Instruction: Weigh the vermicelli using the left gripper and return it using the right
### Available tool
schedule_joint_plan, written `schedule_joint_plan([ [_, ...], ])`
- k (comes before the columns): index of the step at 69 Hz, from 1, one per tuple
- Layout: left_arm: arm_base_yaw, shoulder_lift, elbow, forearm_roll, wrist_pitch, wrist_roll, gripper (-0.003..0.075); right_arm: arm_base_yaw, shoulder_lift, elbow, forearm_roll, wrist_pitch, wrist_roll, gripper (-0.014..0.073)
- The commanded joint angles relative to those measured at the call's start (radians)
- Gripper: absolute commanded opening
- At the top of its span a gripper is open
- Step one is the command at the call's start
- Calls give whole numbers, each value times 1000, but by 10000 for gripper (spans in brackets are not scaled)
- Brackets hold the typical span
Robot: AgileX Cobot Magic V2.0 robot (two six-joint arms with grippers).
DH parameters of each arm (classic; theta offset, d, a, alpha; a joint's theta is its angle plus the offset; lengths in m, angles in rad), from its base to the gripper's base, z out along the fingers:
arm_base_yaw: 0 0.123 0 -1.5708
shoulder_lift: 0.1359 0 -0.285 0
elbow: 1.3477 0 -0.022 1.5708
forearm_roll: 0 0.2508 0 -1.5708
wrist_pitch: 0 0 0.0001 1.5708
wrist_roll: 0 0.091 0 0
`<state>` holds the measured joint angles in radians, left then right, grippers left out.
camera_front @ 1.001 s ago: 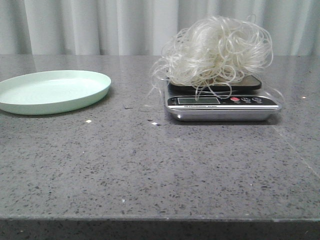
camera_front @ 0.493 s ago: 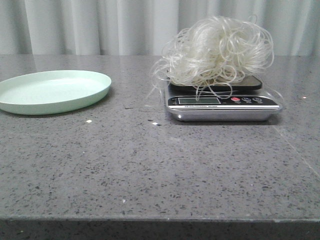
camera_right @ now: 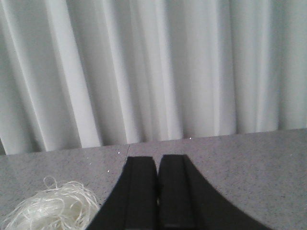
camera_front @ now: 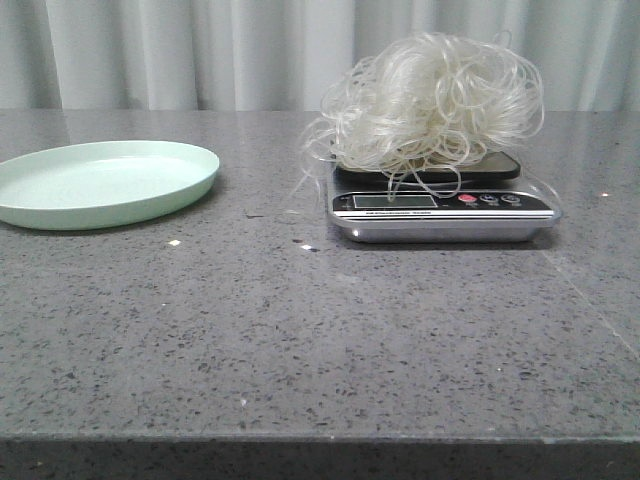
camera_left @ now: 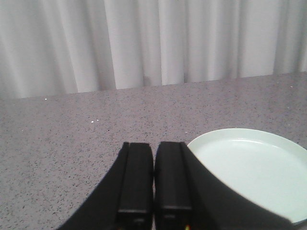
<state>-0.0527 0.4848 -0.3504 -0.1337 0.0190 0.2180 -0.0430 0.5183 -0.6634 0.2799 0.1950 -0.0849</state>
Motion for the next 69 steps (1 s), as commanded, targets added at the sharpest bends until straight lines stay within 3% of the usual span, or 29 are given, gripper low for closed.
schedule_joint_plan([
  [1, -6, 3, -29, -10, -84, -12, 137, 21, 158, -188, 7, 77, -5, 152],
  [13, -6, 3, -29, -10, -84, -12, 137, 121, 384, -441, 7, 276, -75, 193],
  [26, -6, 3, -29, -4, -84, -12, 137, 224, 609, -656, 7, 410, -126, 491],
  [34, -6, 3, -29, -4, -84, -12, 137, 251, 725, -749, 10, 498, -126, 589],
  [50, -6, 3, -29, -4, -84, -12, 137, 292, 933, -877, 82, 672, -126, 603],
  [69, -6, 3, -29, -4, -84, -12, 137, 323, 1104, -910, 81, 696, -152, 603],
])
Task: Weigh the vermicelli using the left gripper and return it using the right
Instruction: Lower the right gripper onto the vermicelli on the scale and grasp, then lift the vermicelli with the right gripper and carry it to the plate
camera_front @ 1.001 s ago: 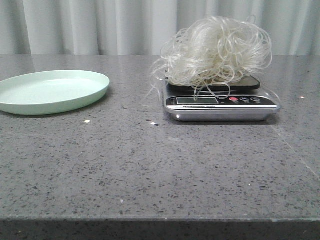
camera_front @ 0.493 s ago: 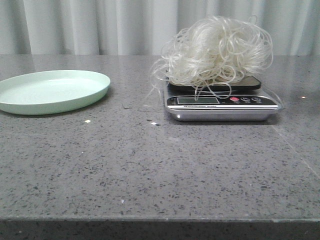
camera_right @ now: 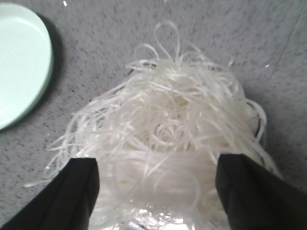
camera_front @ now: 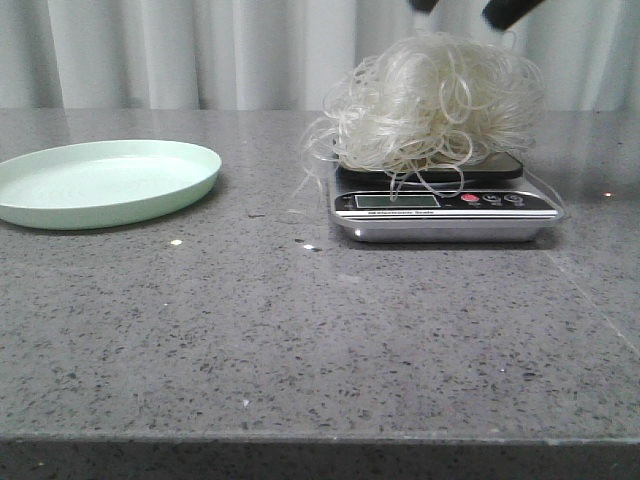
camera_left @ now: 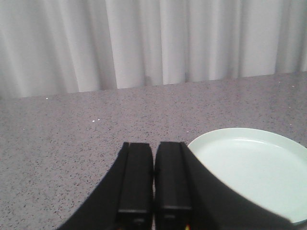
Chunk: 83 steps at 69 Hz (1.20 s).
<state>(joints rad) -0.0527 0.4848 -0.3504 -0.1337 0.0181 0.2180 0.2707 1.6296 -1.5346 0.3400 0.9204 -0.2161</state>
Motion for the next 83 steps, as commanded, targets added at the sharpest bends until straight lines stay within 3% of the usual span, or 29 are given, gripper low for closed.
schedule_joint_plan([
  [1, -6, 3, -29, -4, -84, -12, 137, 13, -2, -39, 21, -30, -21, 603],
  [32, -6, 3, -29, -4, -84, -12, 137, 46, 139, -39, 18, 7, -25, 591],
  [38, -6, 3, -29, -4, -84, -12, 137, 46, 146, -39, 18, 7, -25, 497],
  [50, -6, 3, -29, -4, -84, -12, 137, 46, 146, -39, 18, 6, -25, 142],
  [68, -6, 3, -29, -4, -84, -12, 137, 46, 141, -81, 18, 41, -25, 152],
  [83, -6, 3, -29, -4, -84, -12, 137, 46, 140, -269, 18, 198, -25, 152],
])
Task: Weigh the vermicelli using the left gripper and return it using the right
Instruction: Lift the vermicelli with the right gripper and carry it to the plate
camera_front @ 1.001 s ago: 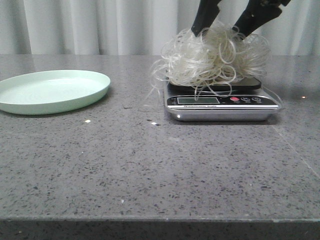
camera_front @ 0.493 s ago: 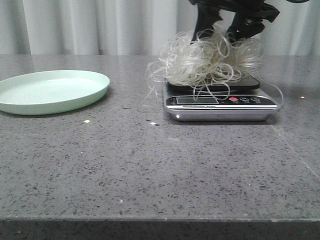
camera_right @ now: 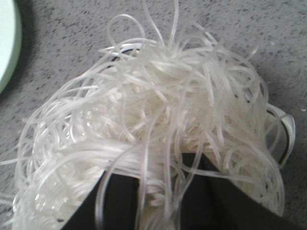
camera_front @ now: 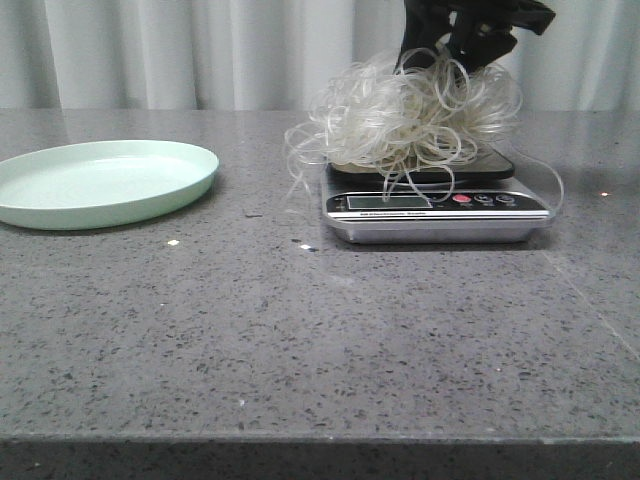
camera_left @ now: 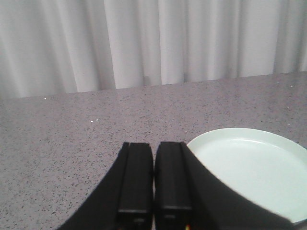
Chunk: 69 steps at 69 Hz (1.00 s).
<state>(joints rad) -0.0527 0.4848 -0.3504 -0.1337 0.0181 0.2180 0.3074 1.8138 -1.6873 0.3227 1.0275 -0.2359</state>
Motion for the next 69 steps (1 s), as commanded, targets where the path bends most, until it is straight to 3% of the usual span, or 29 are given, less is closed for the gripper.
schedule_joint_plan([
  [1, -6, 3, -29, -4, -84, -12, 137, 9, -44, -124, 35, 96, -5, 152],
  [12, -6, 3, -29, -4, -84, -12, 137, 9, -44, -317, 35, 188, -5, 152],
  [27, -6, 3, -29, -4, -84, -12, 137, 17, -41, -499, 116, 184, -4, 152],
  [54, -6, 3, -29, -4, -114, -12, 137, 246, 49, -544, 164, -132, -6, 152],
  [69, -6, 3, -29, -4, -129, -12, 137, 326, 178, -544, 164, -207, -6, 152],
])
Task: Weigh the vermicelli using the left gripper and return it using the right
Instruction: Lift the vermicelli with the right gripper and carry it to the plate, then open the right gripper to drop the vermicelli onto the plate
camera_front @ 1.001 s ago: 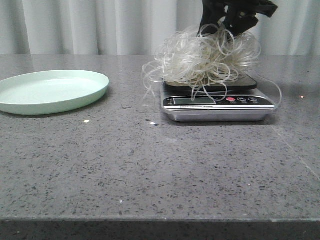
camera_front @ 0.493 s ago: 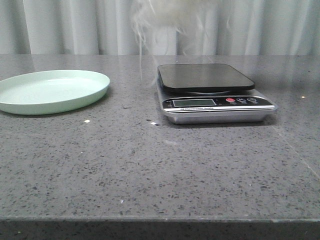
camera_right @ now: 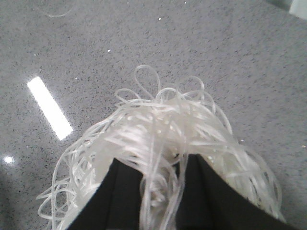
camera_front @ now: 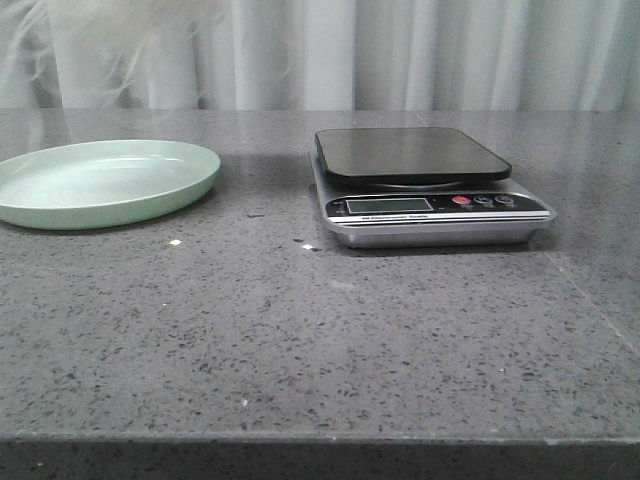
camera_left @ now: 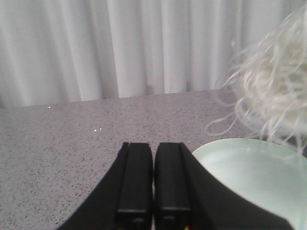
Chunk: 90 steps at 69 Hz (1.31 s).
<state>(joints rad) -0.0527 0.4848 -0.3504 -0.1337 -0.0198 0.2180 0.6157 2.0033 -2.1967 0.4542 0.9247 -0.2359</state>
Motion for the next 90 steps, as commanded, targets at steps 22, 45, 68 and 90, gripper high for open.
schedule_joint_plan([
  [22, -6, 3, -29, -4, -91, -12, 137, 49, 141, -34, 33, -104, -6, 152],
  [45, -6, 3, -29, -4, -91, -12, 137, 49, 151, -34, 34, -95, -6, 195],
  [68, -6, 3, -29, -4, -91, -12, 137, 46, 103, -36, 29, -95, -6, 569],
  [90, -6, 3, -29, -4, -91, -12, 137, -38, -14, -36, 12, -43, -6, 568],
])
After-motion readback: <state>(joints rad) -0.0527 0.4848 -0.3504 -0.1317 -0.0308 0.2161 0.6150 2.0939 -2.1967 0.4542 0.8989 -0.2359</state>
